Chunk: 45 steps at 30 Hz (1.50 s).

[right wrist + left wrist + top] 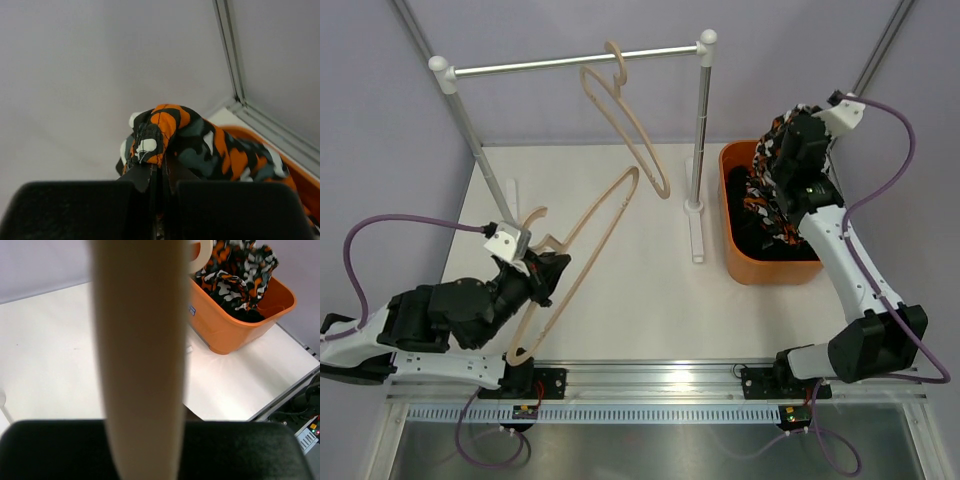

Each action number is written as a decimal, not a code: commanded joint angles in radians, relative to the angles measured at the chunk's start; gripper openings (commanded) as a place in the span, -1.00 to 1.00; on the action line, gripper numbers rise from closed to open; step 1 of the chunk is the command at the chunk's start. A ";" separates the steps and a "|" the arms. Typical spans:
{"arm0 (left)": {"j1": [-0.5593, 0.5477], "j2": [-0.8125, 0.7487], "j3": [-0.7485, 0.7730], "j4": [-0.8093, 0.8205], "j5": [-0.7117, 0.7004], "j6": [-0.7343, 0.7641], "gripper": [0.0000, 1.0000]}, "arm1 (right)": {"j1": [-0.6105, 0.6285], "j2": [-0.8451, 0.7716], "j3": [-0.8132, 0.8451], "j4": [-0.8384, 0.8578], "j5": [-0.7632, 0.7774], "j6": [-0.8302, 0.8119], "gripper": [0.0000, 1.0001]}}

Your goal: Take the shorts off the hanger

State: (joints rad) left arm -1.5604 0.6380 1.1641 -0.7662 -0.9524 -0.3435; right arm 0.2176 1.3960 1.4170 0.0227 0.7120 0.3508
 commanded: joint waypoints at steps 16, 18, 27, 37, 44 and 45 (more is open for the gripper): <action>-0.003 0.048 0.362 -0.065 -0.267 0.046 -1.00 | -0.012 -0.350 -0.627 -0.236 -0.149 0.479 0.29; -0.003 0.075 0.385 -0.067 -0.292 0.067 -1.00 | -0.012 -0.412 -0.607 -0.276 -0.158 0.450 0.53; 0.043 0.310 0.623 -0.201 -0.335 0.150 -1.00 | -0.012 -0.630 -0.440 -0.388 -0.276 0.340 0.99; 1.009 0.589 0.718 -0.187 0.679 0.184 -1.00 | -0.011 -0.732 -0.244 -0.533 -0.436 0.261 0.99; 1.235 0.729 0.815 -0.032 0.946 0.166 -1.00 | -0.011 -0.772 -0.164 -0.593 -0.500 0.234 0.99; 1.250 0.765 0.847 -0.024 0.993 0.164 -1.00 | -0.011 -0.772 -0.159 -0.598 -0.508 0.232 0.99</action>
State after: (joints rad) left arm -0.3626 1.3891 1.9038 -0.9379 -0.1932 -0.1772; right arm 0.2092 0.6209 1.2167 -0.5308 0.2661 0.6197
